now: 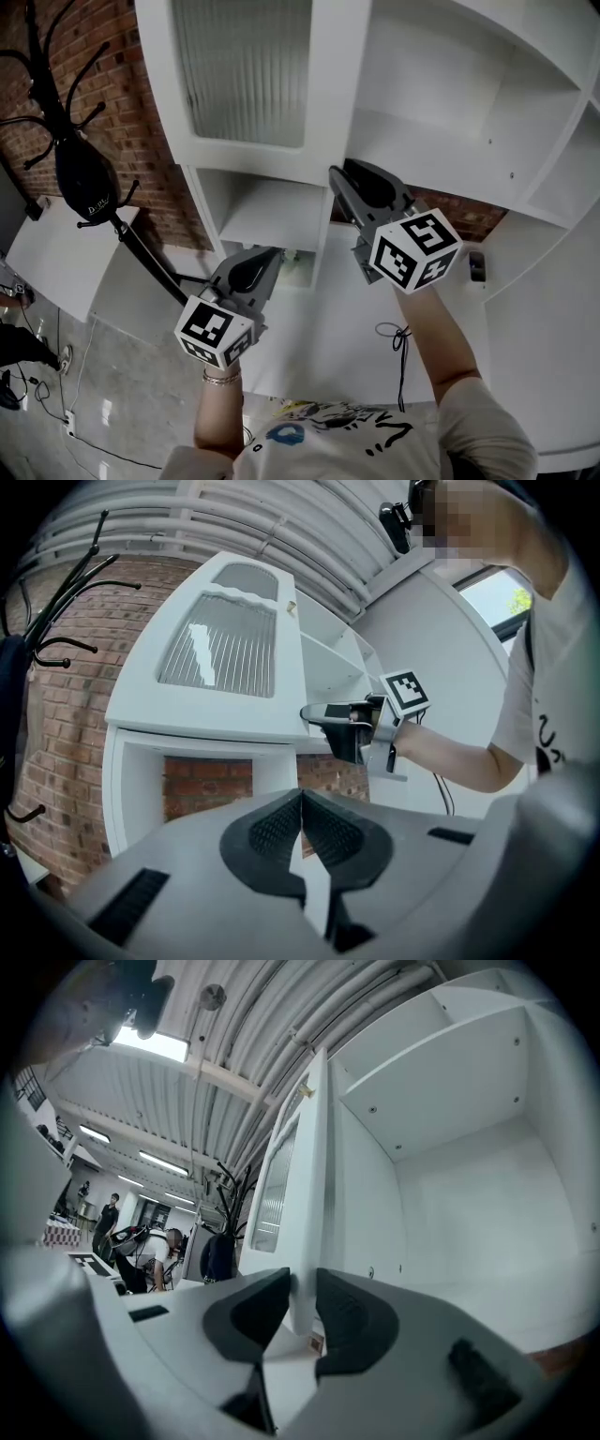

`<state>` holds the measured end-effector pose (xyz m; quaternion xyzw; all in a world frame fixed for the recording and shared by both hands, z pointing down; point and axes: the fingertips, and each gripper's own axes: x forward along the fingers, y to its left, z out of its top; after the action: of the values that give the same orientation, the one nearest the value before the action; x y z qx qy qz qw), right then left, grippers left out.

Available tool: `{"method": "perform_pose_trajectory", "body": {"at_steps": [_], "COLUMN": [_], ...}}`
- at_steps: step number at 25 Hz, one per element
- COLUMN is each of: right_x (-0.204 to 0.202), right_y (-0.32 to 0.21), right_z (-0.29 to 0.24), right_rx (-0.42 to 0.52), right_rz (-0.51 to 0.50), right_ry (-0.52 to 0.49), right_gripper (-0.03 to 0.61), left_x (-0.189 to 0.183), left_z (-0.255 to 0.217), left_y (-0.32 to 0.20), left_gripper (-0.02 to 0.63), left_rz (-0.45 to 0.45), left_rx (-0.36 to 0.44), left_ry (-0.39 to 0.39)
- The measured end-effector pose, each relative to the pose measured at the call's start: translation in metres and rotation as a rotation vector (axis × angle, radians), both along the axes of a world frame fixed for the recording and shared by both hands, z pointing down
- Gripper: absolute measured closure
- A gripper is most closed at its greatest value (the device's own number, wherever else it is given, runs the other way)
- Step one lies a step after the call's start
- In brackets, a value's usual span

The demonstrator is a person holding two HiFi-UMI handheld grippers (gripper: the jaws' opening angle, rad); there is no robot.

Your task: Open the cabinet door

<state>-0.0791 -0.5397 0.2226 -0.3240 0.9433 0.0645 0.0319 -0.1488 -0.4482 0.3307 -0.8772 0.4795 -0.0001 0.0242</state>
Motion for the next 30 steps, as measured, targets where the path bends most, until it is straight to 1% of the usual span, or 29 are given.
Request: {"method": "perform_pose_trajectory", "body": {"at_steps": [4,11,14,16,18,21,26,30], "right_x": [-0.002,-0.01,-0.016,-0.02,-0.024,-0.033,-0.058,-0.077], "right_y": [0.023,0.071,0.089,0.102,0.115,0.137,0.17,0.193], "right_z": [0.0,-0.002,-0.002,-0.002,-0.002,-0.004,-0.005,-0.005], "right_rx": [0.009,0.016,0.019,0.036,0.053,0.067,0.08,0.123], "right_rz": [-0.04,-0.17,-0.227,-0.264,-0.308,-0.387,-0.53,-0.613], "right_ry": [-0.001,-0.023,-0.015,0.005,0.026,0.044,0.035,0.038], "right_gripper": [0.486,0.499,0.503,0.505,0.508,0.514,0.528,0.531], "left_x": [-0.001,0.002,-0.002,-0.007,-0.011,-0.016,-0.03,-0.044], "left_z": [0.006,0.016,0.02,0.022,0.023,0.025,0.028,0.033], "left_y": [0.007,0.017,0.023,0.028,0.034,0.04,0.05,0.061], "left_gripper": [0.598,0.598,0.598,0.598,0.598,0.598,0.598,0.598], "left_rz": [-0.013,-0.031,-0.05,-0.063,-0.076,-0.094,-0.134,-0.184], "left_rx": [-0.015,-0.029,-0.04,-0.047,-0.047,-0.048,-0.056,-0.066], "left_ry": [0.018,0.029,0.038,0.062,0.086,0.088,0.1,0.098]}}
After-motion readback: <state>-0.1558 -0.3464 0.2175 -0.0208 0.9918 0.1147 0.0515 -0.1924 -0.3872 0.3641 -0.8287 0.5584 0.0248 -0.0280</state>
